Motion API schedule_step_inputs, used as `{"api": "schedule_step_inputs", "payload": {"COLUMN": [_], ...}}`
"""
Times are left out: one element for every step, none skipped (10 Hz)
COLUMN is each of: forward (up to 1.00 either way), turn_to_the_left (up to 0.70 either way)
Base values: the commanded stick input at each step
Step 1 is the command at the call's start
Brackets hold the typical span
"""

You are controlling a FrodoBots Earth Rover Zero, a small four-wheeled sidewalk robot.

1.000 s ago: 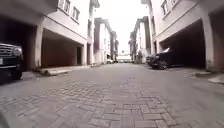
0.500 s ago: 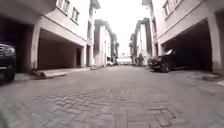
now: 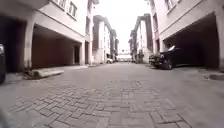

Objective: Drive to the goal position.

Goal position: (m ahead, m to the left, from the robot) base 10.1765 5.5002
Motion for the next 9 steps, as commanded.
{"api": "schedule_step_inputs", "payload": {"forward": [0.7,0.7,0.7,0.7,0.7,0.7,0.7,0.7,0.7], "turn_to_the_left": [0.0,0.0,0.0,0.0,0.0,0.0,0.0,0.0,0.0]}}
